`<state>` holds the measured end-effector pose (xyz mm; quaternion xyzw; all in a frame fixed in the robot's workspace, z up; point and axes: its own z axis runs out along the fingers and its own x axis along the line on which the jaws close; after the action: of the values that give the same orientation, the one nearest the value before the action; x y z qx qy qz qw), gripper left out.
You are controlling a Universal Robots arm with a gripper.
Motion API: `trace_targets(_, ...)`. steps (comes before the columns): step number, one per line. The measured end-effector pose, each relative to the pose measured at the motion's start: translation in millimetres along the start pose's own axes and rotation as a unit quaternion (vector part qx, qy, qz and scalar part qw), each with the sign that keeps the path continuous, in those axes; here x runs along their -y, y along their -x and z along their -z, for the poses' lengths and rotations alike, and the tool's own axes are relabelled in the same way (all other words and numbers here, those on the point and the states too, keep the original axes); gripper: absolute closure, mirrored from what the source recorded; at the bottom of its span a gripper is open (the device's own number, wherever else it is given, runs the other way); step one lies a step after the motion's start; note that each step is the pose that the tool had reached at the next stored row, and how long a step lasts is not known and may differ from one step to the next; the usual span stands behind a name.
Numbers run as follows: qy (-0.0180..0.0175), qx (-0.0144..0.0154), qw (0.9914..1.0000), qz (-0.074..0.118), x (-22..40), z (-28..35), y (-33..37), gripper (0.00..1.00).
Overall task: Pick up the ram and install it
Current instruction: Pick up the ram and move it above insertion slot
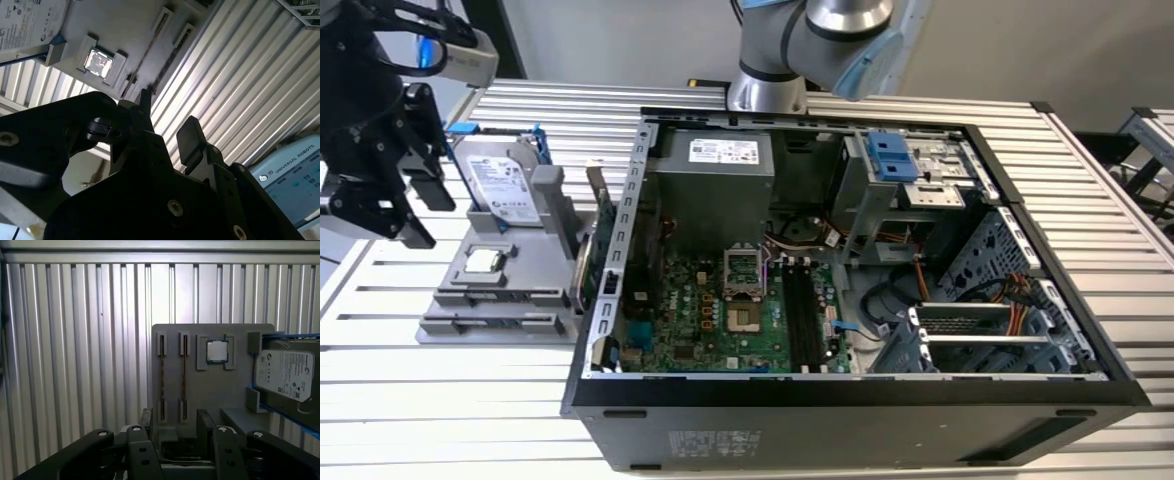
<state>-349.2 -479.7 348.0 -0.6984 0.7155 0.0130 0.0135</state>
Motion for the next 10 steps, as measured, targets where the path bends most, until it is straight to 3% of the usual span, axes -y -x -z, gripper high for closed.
trace_targets(4,-0.0022,0.0001,1.0,0.0,0.0,-4.4,-0.2,0.0)
trace_targets(10,-0.0028,0.0,1.0,0.0,0.0,-6.7,-0.2,0.0)
